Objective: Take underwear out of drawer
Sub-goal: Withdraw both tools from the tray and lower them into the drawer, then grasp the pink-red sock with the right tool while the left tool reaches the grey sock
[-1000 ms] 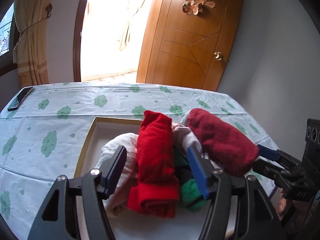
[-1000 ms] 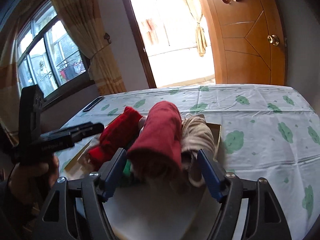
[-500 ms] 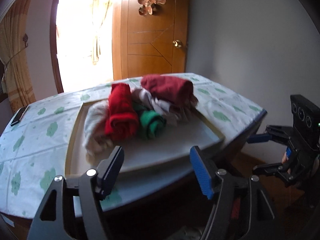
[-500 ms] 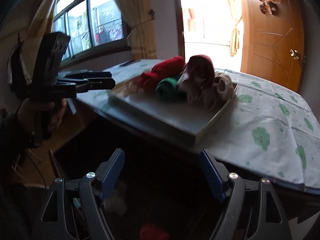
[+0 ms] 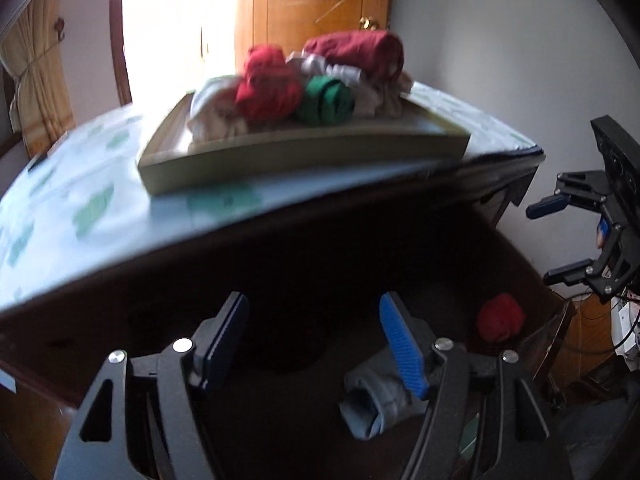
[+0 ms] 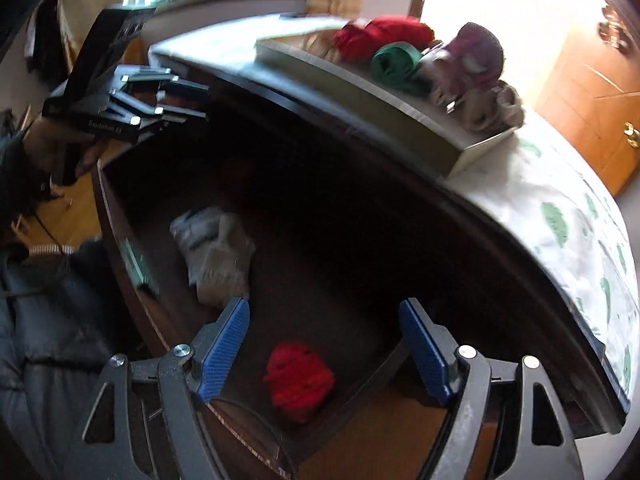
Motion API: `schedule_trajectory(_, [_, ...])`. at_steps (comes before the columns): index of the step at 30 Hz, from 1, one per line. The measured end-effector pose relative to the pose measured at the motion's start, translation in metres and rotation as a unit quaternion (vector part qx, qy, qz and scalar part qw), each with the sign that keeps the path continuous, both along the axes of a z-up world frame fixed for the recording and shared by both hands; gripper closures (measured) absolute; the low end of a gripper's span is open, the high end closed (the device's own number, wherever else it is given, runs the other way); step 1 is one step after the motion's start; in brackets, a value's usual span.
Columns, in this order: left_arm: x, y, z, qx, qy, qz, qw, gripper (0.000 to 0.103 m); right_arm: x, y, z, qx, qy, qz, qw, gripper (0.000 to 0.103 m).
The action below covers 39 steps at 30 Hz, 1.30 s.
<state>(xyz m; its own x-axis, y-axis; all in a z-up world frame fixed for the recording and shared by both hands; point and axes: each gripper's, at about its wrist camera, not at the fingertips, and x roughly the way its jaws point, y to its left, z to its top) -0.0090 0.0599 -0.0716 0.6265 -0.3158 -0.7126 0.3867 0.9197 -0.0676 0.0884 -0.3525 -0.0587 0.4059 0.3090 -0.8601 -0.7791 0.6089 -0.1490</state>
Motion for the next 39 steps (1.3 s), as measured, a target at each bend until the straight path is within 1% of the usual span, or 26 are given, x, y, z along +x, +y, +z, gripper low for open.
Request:
schedule_trajectory(2, [-0.001, 0.003, -0.009, 0.005, 0.011, 0.003, 0.9999, 0.034, -0.004, 0.007, -0.008, -0.029, 0.01, 0.011, 0.999, 0.024])
schedule_trajectory(5, [-0.001, 0.006, -0.018, 0.02, 0.016, 0.008, 0.9996, 0.034, -0.004, 0.017, -0.025, -0.074, 0.022, 0.023, 0.997, 0.024])
schedule_trajectory(7, [0.0, 0.008, -0.022, 0.021, 0.02, 0.01, 0.9995, 0.034, -0.004, 0.018, -0.033, -0.09, 0.033, 0.025, 0.995, 0.024])
schedule_trajectory(8, [0.001, 0.009, -0.023, 0.021, 0.023, 0.01, 0.9995, 0.034, -0.001, 0.02, -0.038, -0.101, 0.04, 0.023, 0.994, 0.026])
schedule_trajectory(9, [0.001, 0.01, -0.024, 0.02, 0.025, 0.011, 0.9994, 0.033, 0.002, 0.021, -0.041, -0.109, 0.044, 0.021, 0.993, 0.029])
schedule_trajectory(11, [0.002, 0.01, -0.028, 0.021, 0.031, 0.011, 0.9992, 0.032, 0.008, 0.022, -0.049, -0.122, 0.06, 0.019, 0.99, 0.039])
schedule_trajectory(13, [0.002, 0.01, -0.032, 0.024, 0.038, 0.009, 0.9989, 0.031, 0.013, 0.024, -0.058, -0.14, 0.075, 0.019, 0.987, 0.046])
schedule_trajectory(19, [0.004, 0.0, -0.038, 0.046, 0.053, -0.011, 0.9975, 0.031, 0.021, 0.03, -0.083, -0.186, 0.139, 0.037, 0.972, 0.047])
schedule_trajectory(24, [0.005, -0.013, -0.046, 0.07, 0.07, -0.036, 0.9945, 0.031, 0.026, 0.033, -0.099, -0.208, 0.175, 0.04, 0.962, 0.047])
schedule_trajectory(30, [0.005, -0.019, -0.051, 0.078, 0.079, -0.048, 0.9927, 0.031, 0.026, 0.036, -0.113, -0.218, 0.184, 0.045, 0.957, 0.047])
schedule_trajectory(39, [0.011, -0.022, -0.057, 0.073, 0.097, -0.055, 0.9911, 0.031, 0.016, 0.045, -0.126, -0.235, 0.173, 0.049, 0.955, 0.047])
